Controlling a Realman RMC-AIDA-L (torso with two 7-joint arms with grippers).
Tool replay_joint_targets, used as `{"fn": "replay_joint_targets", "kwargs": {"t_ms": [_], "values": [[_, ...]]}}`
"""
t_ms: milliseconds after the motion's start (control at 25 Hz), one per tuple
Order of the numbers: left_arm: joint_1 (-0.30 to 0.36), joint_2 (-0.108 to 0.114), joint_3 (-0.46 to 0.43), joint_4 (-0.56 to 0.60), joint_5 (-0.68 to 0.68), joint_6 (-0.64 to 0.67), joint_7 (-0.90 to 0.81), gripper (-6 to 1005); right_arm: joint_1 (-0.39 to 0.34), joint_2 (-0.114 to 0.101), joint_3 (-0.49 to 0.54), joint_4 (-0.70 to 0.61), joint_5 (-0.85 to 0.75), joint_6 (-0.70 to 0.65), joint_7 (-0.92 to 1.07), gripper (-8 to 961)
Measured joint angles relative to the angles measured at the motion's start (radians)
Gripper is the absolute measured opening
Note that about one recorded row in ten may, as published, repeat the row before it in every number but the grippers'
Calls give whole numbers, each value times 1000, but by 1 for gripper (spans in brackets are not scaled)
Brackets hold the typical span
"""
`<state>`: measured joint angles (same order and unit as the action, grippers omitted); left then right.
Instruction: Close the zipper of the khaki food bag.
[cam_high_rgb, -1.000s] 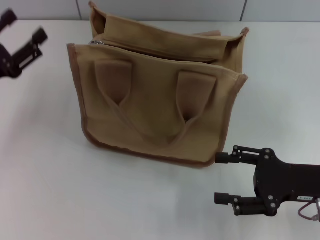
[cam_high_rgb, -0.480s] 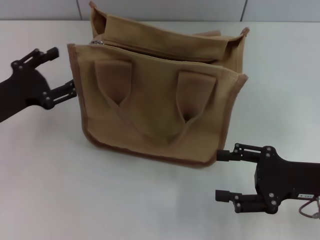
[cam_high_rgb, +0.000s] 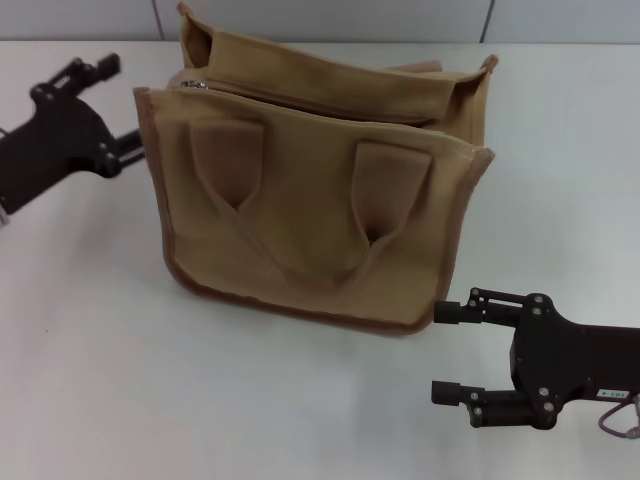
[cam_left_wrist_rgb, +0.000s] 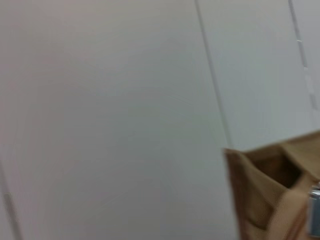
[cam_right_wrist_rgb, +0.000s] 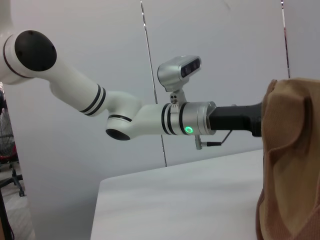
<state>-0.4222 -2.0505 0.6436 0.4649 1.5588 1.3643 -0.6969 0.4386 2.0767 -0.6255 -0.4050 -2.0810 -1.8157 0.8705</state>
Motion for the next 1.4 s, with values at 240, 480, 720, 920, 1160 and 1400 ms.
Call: {"fn": "replay_joint_targets", "kwargs": {"t_ms": [240,480,720,920,1160,1400], "values": [[22,-16,-135,5,-30,64,57,718,0,2,1,0,1,-1,1,775],[33,-19,-132,-9,-38,98,141,710,0,2,1,0,5,-1,1,776],[19,-19,-129,-34,-38,96,201,701,0,1,1,0,14,-2,1,776],[20,-19,-125,-35,-38,105,228,694,0,0,1,0,16,-3,1,776],[19,-20,-123,-35,-37,129,242,415,-1,0,1,0,25,-14,1,775],[16,-20,-120,-35,-37,140,240,209,-1,-1,1,0,27,-17,1,775]]}}
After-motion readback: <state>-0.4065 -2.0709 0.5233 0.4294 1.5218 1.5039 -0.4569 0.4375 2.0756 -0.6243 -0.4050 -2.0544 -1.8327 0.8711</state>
